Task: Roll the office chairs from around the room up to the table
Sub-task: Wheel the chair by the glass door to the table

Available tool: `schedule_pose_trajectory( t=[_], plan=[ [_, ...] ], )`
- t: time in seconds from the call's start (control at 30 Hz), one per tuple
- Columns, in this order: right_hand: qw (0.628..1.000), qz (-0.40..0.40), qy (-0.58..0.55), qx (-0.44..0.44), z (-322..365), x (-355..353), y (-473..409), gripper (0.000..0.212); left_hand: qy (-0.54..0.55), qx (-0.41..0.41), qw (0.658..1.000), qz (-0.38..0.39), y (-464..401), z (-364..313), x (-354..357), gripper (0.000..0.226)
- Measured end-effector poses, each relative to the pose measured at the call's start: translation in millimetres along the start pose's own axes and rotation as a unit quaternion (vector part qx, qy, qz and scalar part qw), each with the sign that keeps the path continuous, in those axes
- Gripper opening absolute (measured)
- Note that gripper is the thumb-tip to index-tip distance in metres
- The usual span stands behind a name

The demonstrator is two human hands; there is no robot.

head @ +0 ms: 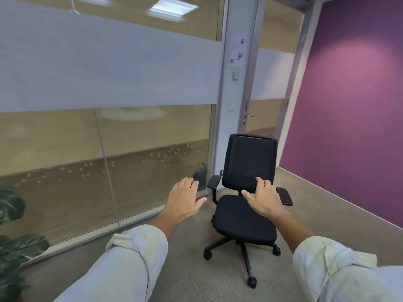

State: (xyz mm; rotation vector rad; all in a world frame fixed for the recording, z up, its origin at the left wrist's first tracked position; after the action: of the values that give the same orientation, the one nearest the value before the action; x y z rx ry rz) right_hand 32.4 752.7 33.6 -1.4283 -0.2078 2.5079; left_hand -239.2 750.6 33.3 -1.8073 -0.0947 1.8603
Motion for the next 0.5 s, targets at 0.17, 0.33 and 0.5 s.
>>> schedule_pose_trajectory(
  t=[0.17,0.33,0.5],
  plan=[
    [1.0,0.001,0.022,0.012,5,43,-86,0.08,-0.006,0.003,1.0,0.009,-72,48,52,0.066],
    [1.0,-0.002,0.012,0.025,23,91,-182,0.082,-0.015,0.01,1.0,-0.002,-154,110,97,0.064],
    [0.999,-0.025,0.004,0.038,51,118,-278,0.082,-0.028,0.03,0.999,-0.013,-241,166,121,0.062]
  ],
)
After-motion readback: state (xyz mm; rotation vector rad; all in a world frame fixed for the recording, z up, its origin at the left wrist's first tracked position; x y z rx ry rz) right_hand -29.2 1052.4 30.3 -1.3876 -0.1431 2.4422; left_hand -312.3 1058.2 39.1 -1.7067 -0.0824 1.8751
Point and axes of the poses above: each hand's wrist, its own y-axis away from the middle knuckle, its own x-axis out of the palm, z = x × y, the point moved 5 cm from there along -y, towards the middle knuckle, and after that the axes turned 11 degrees about -y, right-handed, at the moved point
